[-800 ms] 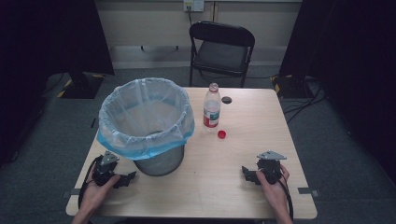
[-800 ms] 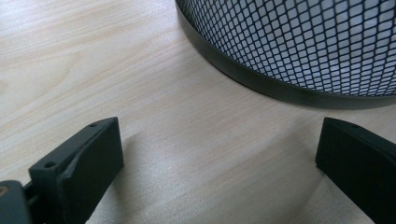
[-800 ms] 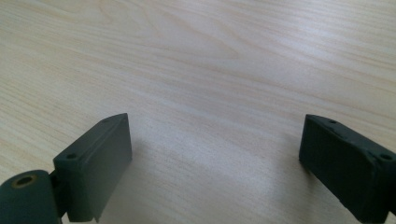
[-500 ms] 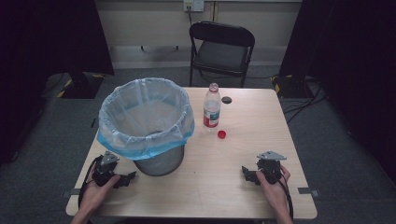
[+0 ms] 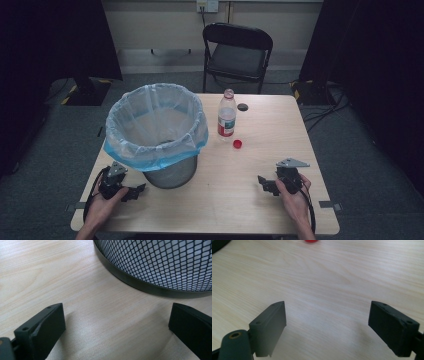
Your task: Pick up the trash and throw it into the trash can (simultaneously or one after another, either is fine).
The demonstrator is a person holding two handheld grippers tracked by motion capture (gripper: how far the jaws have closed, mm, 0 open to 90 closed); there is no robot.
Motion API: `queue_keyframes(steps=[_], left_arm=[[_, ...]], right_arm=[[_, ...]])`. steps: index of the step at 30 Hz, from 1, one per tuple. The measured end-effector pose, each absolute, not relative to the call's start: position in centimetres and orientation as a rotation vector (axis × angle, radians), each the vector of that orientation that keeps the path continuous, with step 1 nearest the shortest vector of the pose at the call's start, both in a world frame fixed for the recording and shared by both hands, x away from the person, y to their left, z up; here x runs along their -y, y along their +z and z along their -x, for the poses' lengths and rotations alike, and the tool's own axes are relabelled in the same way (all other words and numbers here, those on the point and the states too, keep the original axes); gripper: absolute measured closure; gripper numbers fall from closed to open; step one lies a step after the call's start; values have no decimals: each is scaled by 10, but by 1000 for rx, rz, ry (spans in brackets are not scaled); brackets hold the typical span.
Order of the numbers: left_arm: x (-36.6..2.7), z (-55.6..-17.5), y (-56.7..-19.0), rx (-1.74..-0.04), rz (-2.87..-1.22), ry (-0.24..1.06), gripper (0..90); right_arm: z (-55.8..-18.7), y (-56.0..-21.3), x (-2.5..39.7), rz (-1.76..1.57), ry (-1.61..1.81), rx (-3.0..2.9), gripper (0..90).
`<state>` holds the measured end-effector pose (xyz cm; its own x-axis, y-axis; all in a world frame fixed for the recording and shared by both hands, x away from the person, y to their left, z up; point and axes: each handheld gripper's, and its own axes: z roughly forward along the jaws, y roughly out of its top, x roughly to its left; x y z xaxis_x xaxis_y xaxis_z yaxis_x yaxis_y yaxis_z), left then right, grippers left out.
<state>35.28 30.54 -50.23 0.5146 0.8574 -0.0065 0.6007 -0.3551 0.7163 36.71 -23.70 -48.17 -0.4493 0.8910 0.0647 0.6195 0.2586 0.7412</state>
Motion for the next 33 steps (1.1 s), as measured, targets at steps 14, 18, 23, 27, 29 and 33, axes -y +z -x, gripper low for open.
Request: queue_keyframes(steps=[14,18,23,27,29,33], left_arm=[[-305,-353,-502,-1186,-2085,493,2],[-305,-353,-502,-1185,-2084,492,2],[-305,-353,-502,-1185,-2084,491,2],[-305,-353,-502,-1185,-2084,491,2],[-305,-353,-502,-1185,-2084,491,2],[-305,-353,-502,-1185,-2084,491,2]], right_arm=[[-383,-460,218,-1306,1037,-2229,149],[-389,-455,213,-1291,1036,-2226,149],[-399,-451,206,-1267,1042,-2227,154],[-409,-449,201,-1251,1043,-2235,152],[-410,-448,200,-1250,1049,-2234,153],[-416,-445,195,-1237,1054,-2235,152]])
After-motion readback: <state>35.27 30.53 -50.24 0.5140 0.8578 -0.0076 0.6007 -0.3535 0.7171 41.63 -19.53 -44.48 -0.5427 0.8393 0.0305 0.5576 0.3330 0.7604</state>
